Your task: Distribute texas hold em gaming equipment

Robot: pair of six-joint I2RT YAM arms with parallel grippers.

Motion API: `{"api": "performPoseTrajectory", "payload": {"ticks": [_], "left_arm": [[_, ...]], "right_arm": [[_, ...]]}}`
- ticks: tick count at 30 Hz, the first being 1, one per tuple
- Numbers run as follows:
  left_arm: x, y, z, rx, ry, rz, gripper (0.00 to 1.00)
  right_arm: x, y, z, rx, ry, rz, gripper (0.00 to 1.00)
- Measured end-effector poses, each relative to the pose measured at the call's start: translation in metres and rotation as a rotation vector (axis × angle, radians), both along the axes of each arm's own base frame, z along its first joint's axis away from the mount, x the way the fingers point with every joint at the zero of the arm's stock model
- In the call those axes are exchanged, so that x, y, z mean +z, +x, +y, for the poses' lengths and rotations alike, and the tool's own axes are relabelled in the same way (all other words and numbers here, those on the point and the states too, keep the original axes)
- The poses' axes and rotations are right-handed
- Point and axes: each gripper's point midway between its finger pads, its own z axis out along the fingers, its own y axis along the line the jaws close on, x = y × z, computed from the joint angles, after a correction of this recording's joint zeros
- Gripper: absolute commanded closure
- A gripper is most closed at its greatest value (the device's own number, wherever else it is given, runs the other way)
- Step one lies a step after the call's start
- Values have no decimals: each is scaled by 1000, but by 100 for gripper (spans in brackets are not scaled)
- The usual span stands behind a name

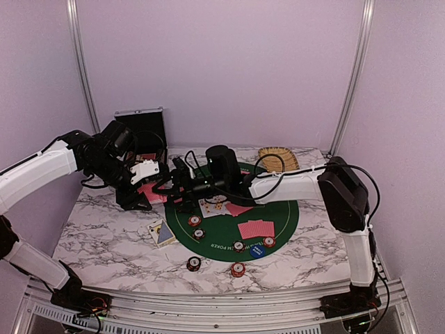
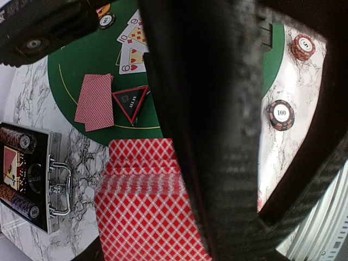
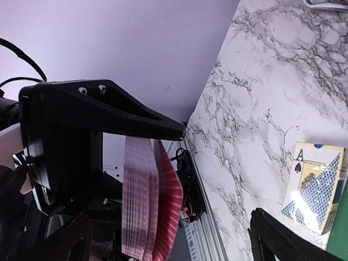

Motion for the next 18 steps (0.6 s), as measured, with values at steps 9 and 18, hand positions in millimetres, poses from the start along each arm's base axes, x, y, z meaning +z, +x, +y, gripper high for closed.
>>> {"api": "performPoseTrajectory", "payload": {"ticks": [9, 18], "left_arm": [[0, 0, 0, 0, 0, 0, 100], [1, 1, 0, 1, -2, -3, 100]], "right_arm": [[-3, -6, 17, 32, 15, 25, 1], [-11, -5, 37, 53, 20, 34, 4]]}}
